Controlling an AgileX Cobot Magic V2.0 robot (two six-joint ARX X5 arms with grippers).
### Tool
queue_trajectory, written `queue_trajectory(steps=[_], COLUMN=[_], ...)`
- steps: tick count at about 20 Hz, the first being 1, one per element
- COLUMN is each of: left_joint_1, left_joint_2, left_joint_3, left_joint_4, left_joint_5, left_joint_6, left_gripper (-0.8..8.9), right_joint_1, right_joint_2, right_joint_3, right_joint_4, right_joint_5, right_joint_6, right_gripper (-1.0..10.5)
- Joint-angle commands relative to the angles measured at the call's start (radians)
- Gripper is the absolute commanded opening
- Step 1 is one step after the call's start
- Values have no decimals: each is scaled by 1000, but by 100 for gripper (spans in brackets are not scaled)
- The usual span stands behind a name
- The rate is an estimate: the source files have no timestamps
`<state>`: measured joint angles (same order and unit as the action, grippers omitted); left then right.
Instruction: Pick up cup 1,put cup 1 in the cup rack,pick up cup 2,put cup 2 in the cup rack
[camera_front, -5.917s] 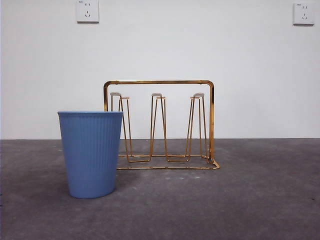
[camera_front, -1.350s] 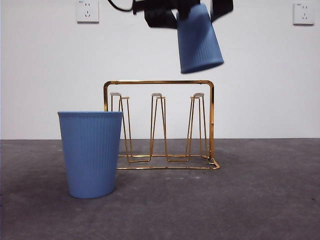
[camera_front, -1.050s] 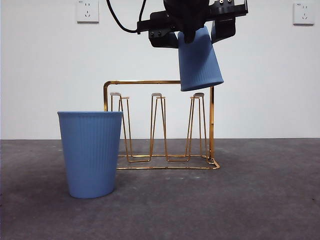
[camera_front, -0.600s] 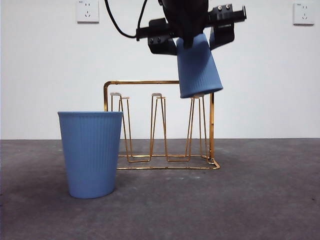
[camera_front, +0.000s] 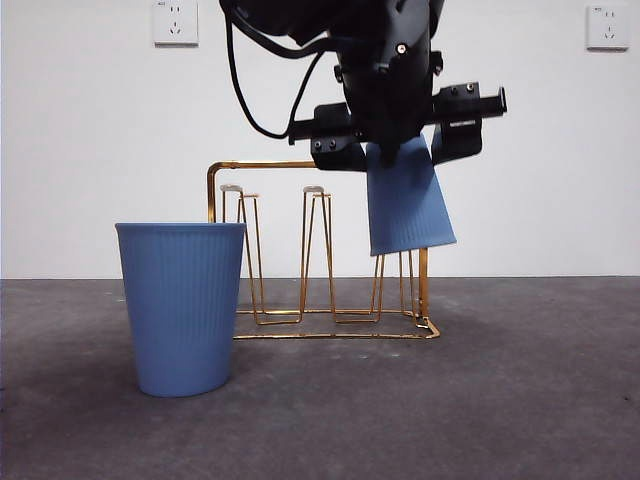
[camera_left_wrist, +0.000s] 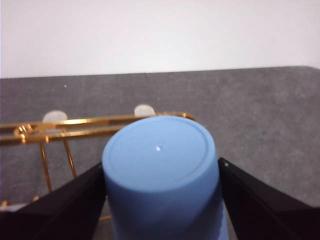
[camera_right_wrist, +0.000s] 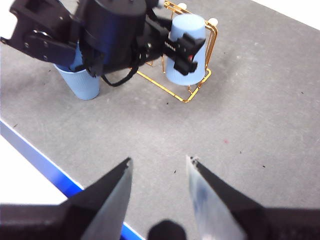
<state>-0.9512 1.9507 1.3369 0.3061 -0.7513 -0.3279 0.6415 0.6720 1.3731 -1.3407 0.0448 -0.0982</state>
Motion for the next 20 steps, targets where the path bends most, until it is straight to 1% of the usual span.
queue_trajectory(steps=[1, 7, 10, 20], left_joint_1=[1, 2, 2, 12], left_joint_2=[18, 22, 23, 23], left_joint_3=[2, 2, 2, 2], left_joint_4=[-23, -85, -103, -214], left_joint_5=[-1, 5, 29, 90], left_joint_6=[-39, -73, -78, -149], left_gripper=[-6, -6, -6, -6], right_joint_1=[2, 2, 2, 2], right_joint_2=[-3, -3, -3, -3], right_joint_3=[-3, -3, -3, -3], right_joint_4=[8, 8, 8, 9], right_joint_5=[-3, -3, -3, -4], right_joint_6=[-7, -7, -7, -7], right_gripper=[189, 189, 189, 189])
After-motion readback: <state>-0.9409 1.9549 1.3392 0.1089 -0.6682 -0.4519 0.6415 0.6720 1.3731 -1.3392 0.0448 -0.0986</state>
